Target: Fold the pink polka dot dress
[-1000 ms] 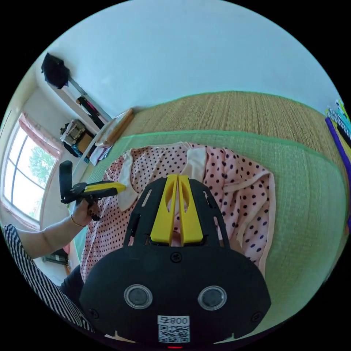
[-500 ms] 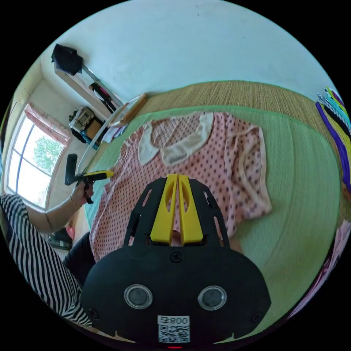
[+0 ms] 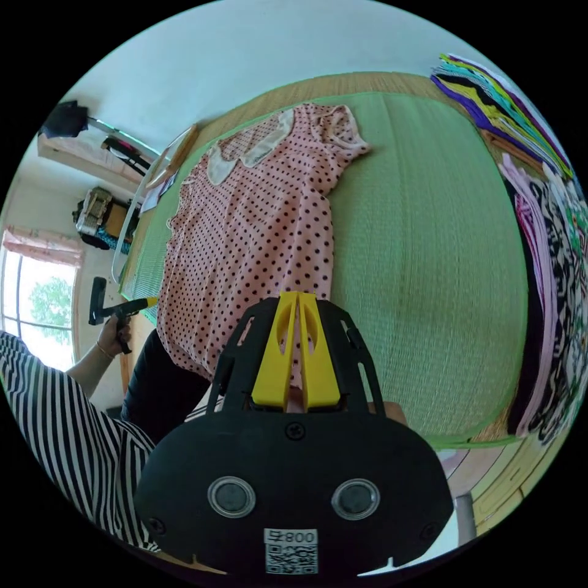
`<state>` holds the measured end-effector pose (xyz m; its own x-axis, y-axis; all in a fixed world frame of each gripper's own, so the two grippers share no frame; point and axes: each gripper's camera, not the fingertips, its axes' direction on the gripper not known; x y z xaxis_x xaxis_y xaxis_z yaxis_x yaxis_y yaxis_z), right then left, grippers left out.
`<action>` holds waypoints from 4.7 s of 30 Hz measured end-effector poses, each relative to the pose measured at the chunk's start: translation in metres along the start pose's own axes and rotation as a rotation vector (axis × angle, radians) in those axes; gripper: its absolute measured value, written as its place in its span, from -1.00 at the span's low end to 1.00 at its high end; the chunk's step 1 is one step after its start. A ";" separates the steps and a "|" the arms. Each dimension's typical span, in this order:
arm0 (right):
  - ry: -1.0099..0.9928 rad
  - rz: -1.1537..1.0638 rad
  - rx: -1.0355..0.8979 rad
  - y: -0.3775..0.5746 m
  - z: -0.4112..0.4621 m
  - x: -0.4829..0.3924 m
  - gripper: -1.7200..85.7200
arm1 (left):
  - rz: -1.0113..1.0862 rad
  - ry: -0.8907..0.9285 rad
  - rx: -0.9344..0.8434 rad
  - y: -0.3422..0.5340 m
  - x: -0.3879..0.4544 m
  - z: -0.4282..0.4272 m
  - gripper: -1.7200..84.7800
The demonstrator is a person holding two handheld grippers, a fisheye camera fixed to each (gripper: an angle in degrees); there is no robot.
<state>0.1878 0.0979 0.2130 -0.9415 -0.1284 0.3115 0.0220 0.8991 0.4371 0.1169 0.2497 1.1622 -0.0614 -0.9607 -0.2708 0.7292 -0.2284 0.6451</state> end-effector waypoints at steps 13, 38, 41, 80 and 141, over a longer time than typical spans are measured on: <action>-0.093 0.037 -0.128 0.084 0.019 -0.017 -0.96 | -0.064 -0.018 0.063 0.008 0.005 -0.008 -0.94; 0.001 0.095 0.413 0.053 -0.038 0.000 -0.89 | 0.362 0.076 0.179 -0.186 0.190 0.113 -0.84; 0.052 0.120 0.451 0.032 -0.031 0.001 -0.83 | 0.482 0.108 0.127 -0.234 0.240 0.158 -0.81; -0.032 0.090 0.446 0.039 0.096 -0.024 -0.95 | 0.814 -0.147 0.044 -0.532 0.547 0.409 -0.94; -0.225 -0.167 0.177 -0.111 0.213 -0.029 -0.96 | 0.770 -0.120 0.071 -0.511 0.426 0.322 -0.96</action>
<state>0.1409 0.0911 -0.0243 -0.9783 -0.2020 0.0455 -0.1788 0.9349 0.3066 -0.5012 -0.0938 0.9477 0.3681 -0.8622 0.3481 0.5511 0.5038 0.6652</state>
